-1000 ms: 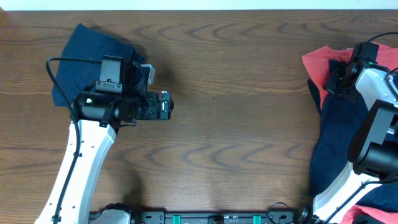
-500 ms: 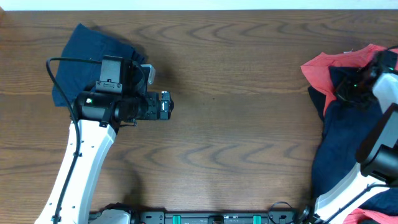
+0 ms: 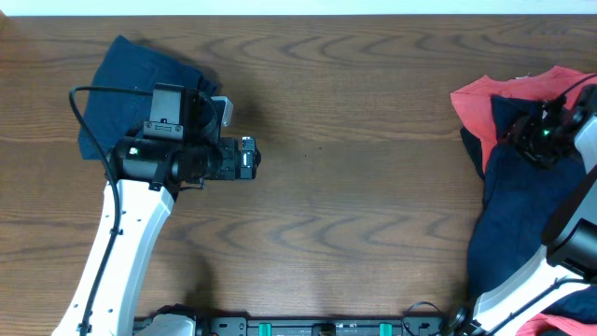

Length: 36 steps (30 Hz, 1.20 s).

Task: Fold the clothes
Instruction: 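Lower right gripper and pinch the navy shorts' waistband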

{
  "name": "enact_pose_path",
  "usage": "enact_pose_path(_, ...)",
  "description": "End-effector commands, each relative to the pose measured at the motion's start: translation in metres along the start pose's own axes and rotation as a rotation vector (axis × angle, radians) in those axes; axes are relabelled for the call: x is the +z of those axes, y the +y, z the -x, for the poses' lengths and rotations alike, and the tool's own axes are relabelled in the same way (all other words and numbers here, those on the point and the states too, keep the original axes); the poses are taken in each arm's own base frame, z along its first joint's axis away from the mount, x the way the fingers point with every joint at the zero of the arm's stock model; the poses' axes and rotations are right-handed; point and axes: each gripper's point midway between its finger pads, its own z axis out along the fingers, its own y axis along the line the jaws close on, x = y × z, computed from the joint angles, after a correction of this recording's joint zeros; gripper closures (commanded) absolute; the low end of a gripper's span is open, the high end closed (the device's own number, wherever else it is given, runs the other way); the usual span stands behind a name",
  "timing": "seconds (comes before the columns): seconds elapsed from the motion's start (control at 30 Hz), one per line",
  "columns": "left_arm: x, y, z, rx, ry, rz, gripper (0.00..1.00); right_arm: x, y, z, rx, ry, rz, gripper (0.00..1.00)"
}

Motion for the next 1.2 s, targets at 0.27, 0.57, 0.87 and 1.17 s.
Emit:
enact_pose_path(0.27,-0.009,-0.004,0.007,0.002,-0.026,-0.015,0.02,0.003,0.011,0.011,0.025,-0.072,-0.112,0.75)
enact_pose_path(0.57,-0.009,-0.004,0.007,0.002,-0.026,-0.015,0.02,-0.034,0.003,0.035,0.094,-0.181,-0.13,0.99)
enact_pose_path(0.87,-0.009,-0.004,0.007,0.002,-0.026,-0.015,0.02,-0.072,-0.011,0.028,0.136,-0.202,-0.177,0.97)
enact_pose_path(1.17,-0.008,-0.004,0.007,0.002,-0.025,-0.015,0.02,-0.051,0.01,0.019,0.048,-0.157,-0.167,0.36)
